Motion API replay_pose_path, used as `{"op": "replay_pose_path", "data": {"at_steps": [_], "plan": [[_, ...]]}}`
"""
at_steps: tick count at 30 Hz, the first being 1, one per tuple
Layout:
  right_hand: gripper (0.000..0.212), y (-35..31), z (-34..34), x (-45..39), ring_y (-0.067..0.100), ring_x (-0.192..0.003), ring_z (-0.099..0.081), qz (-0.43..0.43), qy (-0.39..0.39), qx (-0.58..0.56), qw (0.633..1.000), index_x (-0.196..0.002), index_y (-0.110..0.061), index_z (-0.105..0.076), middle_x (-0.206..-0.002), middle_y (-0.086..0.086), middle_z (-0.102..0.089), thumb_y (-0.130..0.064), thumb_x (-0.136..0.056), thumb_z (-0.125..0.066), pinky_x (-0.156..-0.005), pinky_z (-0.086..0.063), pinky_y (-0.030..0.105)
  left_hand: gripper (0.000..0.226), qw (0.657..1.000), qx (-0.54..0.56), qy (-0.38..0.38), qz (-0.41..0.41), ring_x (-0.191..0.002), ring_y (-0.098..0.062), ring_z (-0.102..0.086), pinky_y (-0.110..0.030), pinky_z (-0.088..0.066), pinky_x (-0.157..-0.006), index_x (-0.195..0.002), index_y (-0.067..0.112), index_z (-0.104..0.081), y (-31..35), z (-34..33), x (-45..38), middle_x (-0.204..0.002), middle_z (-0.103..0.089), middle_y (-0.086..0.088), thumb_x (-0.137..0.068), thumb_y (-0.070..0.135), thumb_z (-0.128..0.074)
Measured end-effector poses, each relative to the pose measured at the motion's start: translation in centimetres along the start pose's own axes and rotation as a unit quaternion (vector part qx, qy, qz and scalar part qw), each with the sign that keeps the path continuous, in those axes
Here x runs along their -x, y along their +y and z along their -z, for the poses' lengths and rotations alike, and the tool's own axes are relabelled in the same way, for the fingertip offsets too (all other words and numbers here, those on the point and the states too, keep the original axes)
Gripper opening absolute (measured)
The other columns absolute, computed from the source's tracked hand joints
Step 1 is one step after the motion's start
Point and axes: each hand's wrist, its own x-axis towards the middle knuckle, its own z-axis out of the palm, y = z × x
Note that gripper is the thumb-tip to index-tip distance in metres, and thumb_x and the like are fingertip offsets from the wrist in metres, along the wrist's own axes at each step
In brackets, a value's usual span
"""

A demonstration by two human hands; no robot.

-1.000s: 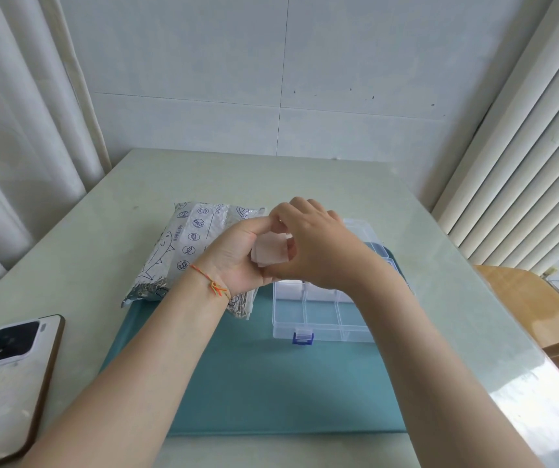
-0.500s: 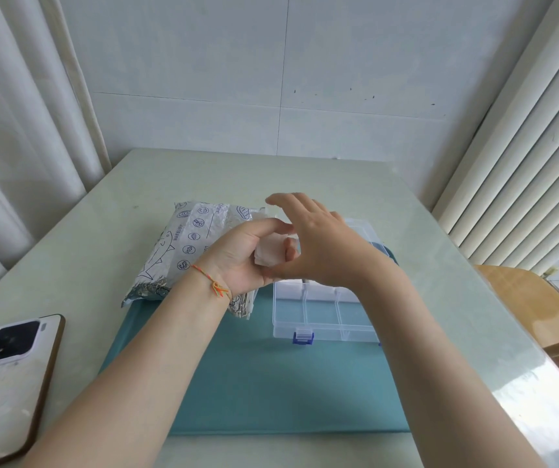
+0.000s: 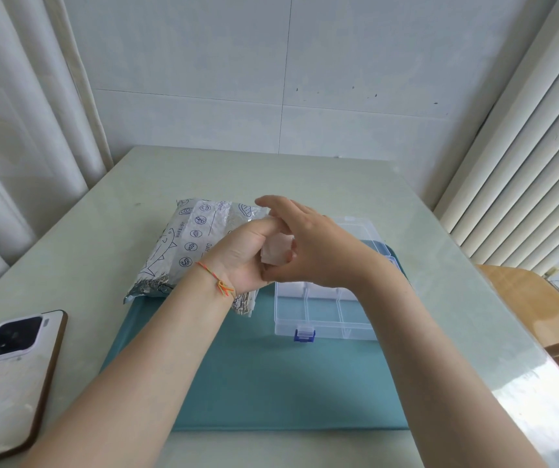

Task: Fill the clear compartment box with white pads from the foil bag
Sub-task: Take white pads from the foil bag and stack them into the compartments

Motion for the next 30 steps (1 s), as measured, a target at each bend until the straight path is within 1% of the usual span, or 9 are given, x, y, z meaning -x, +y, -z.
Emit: {"op": "replay_pose_path", "data": {"at_steps": [3,7,9,13,15,20,22,26,30], "plan": [[0.079,-0.3,0.2,0.0,0.012,-0.101,-0.051,0.003,0.011,-0.020,1.000,-0.142,-0.027,-0.036,-0.117,-0.011,-0.050,-0.024,-0.074,-0.075,-0.096,-0.043,0.038,0.009,1.000,-0.020,0.022,0.000,-0.060,-0.010,-0.058,-0.023,-0.046,-0.059,-0.084,0.021,-0.057,-0.1,0.2,0.0,-0.061,-0.054,0.002,-0.078,0.014,-0.059],[0.081,-0.2,0.3,0.0,0.019,-0.114,-0.050,-0.009,0.024,-0.020,0.999,-0.144,-0.027,-0.033,-0.126,-0.002,-0.049,-0.027,-0.075,-0.075,-0.100,-0.041,0.040,0.013,1.000,-0.026,0.013,-0.002,-0.056,-0.010,-0.059,-0.021,-0.052,-0.056,-0.085,0.022,-0.060,-0.2,0.0,0.1,-0.059,-0.056,0.004,-0.083,0.010,-0.057],[0.086,-0.1,0.3,0.0,0.019,-0.119,-0.047,-0.011,0.014,-0.024,1.000,-0.145,-0.031,-0.030,-0.127,-0.004,-0.048,-0.029,-0.072,-0.077,-0.101,-0.041,0.039,0.017,1.000,-0.030,0.007,-0.001,-0.048,-0.008,-0.050,-0.020,-0.049,-0.056,-0.081,0.023,-0.055,-0.4,-0.3,0.2,-0.050,-0.047,0.006,-0.079,0.006,-0.057],[0.083,0.0,0.4,0.1,0.019,-0.107,-0.051,-0.005,0.017,-0.032,0.999,-0.144,-0.031,-0.031,-0.118,-0.007,-0.050,-0.024,-0.073,-0.073,-0.094,-0.043,0.034,0.016,1.000,-0.002,0.023,0.004,-0.056,-0.008,-0.051,-0.021,-0.048,-0.058,-0.078,0.019,-0.054,-0.4,0.0,0.0,-0.056,-0.049,0.005,-0.083,0.003,-0.053],[0.085,0.0,0.2,0.1,0.019,-0.107,-0.050,-0.005,0.018,-0.029,0.999,-0.144,-0.033,-0.030,-0.121,-0.002,-0.050,-0.026,-0.073,-0.075,-0.095,-0.043,0.035,0.012,1.000,-0.001,0.028,0.002,-0.065,-0.011,-0.049,-0.022,-0.042,-0.059,-0.086,0.020,-0.056,-0.4,0.2,-0.2,-0.069,-0.049,0.001,-0.079,0.011,-0.060],[0.091,0.2,0.5,0.2,0.017,-0.113,-0.047,-0.033,-0.005,-0.035,0.999,-0.144,-0.035,-0.029,-0.124,-0.001,-0.048,-0.041,-0.069,-0.081,-0.099,-0.042,0.034,0.020,0.997,-0.057,0.043,0.003,-0.042,-0.005,-0.035,-0.017,-0.026,-0.047,-0.075,0.019,-0.053,-0.3,0.0,0.0,-0.052,-0.047,0.008,-0.092,0.008,-0.049],[0.079,0.5,1.2,0.3,0.011,-0.111,-0.051,-0.052,-0.020,-0.072,0.996,-0.138,-0.035,-0.039,-0.123,-0.004,-0.049,-0.048,-0.071,-0.079,-0.095,-0.044,0.028,0.023,0.993,-0.107,0.041,-0.017,-0.043,-0.006,-0.036,-0.018,-0.024,-0.044,-0.077,0.022,-0.053,-0.3,-0.2,0.1,-0.055,-0.050,0.010,-0.092,0.005,-0.049],[0.027,1.1,2.1,0.2,0.010,-0.091,-0.063,-0.093,-0.002,-0.165,0.982,-0.111,-0.028,-0.062,-0.104,-0.005,-0.064,-0.044,-0.091,-0.061,-0.083,-0.052,0.028,0.017,0.977,-0.206,0.024,-0.057,-0.053,-0.010,-0.040,-0.019,-0.020,-0.046,-0.099,0.024,-0.058,-0.4,-0.1,0.1,-0.072,-0.056,0.009,-0.089,0.011,-0.056],[0.027,1.0,0.9,-0.4,0.011,-0.068,-0.059,-0.138,0.053,-0.204,0.968,-0.096,-0.016,-0.062,-0.081,-0.001,-0.064,-0.041,-0.096,-0.052,-0.064,-0.049,0.028,0.044,0.968,-0.237,0.055,-0.066,-0.059,-0.014,-0.052,-0.021,-0.030,-0.046,-0.119,0.011,-0.055,-0.7,-0.4,0.1,-0.073,-0.059,0.002,-0.077,0.010,-0.065]]}}
